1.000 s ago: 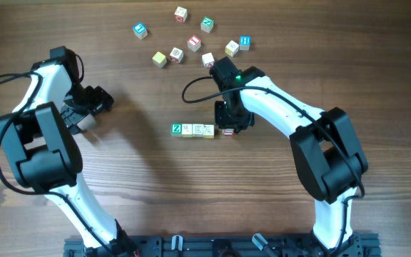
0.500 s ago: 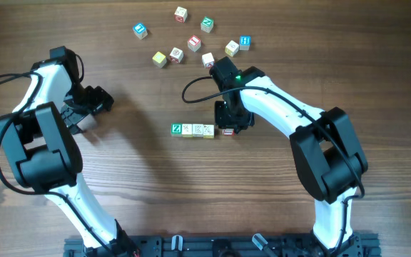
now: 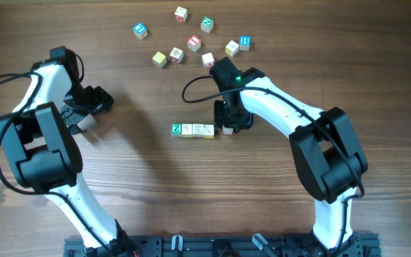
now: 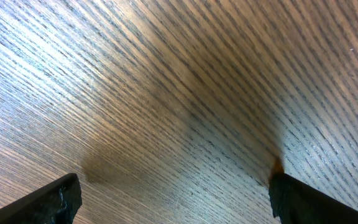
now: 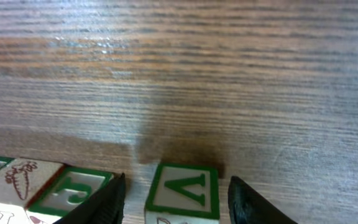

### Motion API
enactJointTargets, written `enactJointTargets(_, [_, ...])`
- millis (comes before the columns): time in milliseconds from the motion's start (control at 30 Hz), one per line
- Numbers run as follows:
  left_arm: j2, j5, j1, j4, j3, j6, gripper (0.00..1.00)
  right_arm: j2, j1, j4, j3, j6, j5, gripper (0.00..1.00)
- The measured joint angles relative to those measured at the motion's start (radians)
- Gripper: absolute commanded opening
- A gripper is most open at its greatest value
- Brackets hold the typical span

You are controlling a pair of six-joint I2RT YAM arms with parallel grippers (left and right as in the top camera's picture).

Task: Form a horizontal line
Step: 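Hold the V block against the J block with the right gripper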

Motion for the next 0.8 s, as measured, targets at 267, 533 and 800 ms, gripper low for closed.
enactJointTargets(267, [0.0,0.0,0.0,0.0,0.0,0.0,1.0,0.0,-0.01,0.085,-0.002,0.0,0.0,0.57])
enactJointTargets(533, [0.0,0.0,0.0,0.0,0.0,0.0,1.0,0.0,-0.032,0.116,-0.002,0.0,0.026,0.56])
enactJointTargets(800, [0.0,0.0,0.0,0.0,0.0,0.0,1.0,0.0,-0.032,0.116,-0.002,0.014,0.065,0.56])
